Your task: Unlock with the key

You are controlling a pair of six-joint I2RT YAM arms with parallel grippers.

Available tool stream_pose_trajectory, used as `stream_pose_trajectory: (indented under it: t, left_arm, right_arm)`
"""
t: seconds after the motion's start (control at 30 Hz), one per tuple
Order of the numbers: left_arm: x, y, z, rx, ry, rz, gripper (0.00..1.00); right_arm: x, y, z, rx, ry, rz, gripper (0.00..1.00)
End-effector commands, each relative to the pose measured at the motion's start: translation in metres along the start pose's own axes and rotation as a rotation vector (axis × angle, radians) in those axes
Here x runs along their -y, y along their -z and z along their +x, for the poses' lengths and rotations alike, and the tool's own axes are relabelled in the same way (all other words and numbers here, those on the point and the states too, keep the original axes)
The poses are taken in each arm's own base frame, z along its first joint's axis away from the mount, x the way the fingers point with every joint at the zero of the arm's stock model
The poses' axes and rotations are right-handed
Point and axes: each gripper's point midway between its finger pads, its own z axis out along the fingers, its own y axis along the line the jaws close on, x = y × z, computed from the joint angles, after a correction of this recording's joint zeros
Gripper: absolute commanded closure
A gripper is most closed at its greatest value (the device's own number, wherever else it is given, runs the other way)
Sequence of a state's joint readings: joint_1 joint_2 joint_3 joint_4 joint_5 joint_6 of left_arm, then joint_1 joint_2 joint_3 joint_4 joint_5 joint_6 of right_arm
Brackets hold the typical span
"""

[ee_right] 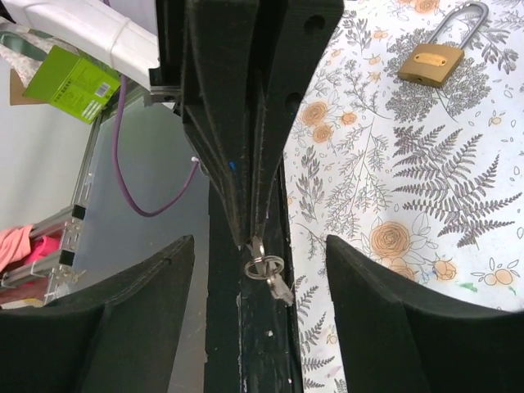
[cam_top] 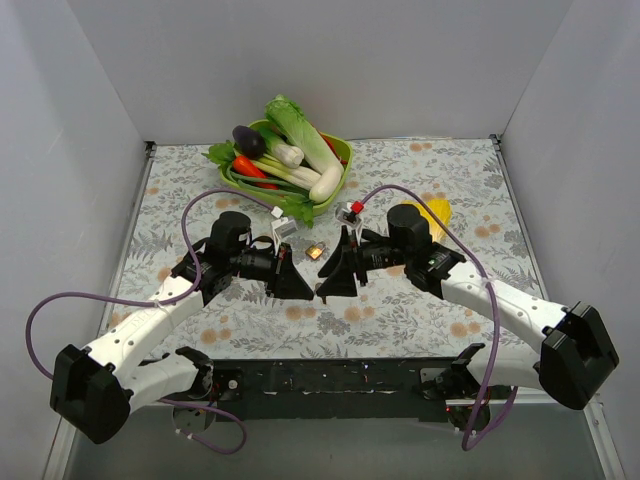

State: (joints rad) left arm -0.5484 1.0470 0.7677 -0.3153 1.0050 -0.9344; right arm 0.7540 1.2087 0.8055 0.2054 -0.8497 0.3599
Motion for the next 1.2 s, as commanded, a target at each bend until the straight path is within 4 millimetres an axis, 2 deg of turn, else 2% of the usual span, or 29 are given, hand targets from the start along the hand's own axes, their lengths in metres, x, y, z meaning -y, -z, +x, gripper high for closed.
stream_pose_trajectory:
  t: [0.0,0.27,0.5,0.73,0.83,0.87,0.9,0.97,1.0,1.13,1.17]
  left_arm:
    - [0.014,0.002,-0.009,0.002,-0.04,0.035,1.0]
    - [0.013,0.002,-0.01,0.006,-0.048,0.022,1.0]
    - [0.012,0.003,-0.011,0.008,-0.052,0.021,1.0]
    - [0.012,0.0,-0.012,0.039,-0.026,0.032,1.0]
    - [0.01,-0.002,-0.013,0.057,0.006,0.034,0.86]
    - [0.011,-0.003,-0.012,0.058,0.031,0.04,0.6]
    - [0.011,-0.003,-0.013,0.064,0.037,0.038,0.45]
    - [0.01,-0.003,-0.012,0.074,0.043,0.039,0.3]
    - [0.01,-0.003,-0.013,0.081,0.063,0.034,0.15]
    - [0.013,-0.004,-0.013,0.107,0.122,0.054,0.11]
    - [0.009,-0.006,-0.006,0.094,0.159,0.056,0.11]
  right_arm:
    - [-0.006,-0.005,-0.007,0.013,0.039,-0.053,0.35]
    - [-0.006,-0.007,-0.002,-0.001,0.03,-0.062,0.57]
    - [-0.006,-0.008,0.0,-0.006,0.025,-0.072,0.98]
    - [-0.01,-0.006,-0.001,0.006,0.039,-0.077,0.99]
    - [-0.011,-0.004,-0.004,0.021,0.057,-0.064,0.99]
    - [-0.01,-0.003,-0.003,0.027,0.063,-0.058,0.99]
    - [-0.009,-0.003,-0.005,0.036,0.071,-0.047,0.99]
    - [-0.009,-0.001,-0.006,0.046,0.082,-0.039,0.99]
    - [-0.009,-0.001,-0.006,0.048,0.086,-0.037,0.99]
    - [-0.01,0.0,-0.009,0.068,0.106,-0.031,0.99]
    - [-0.011,0.001,-0.01,0.074,0.115,-0.03,0.99]
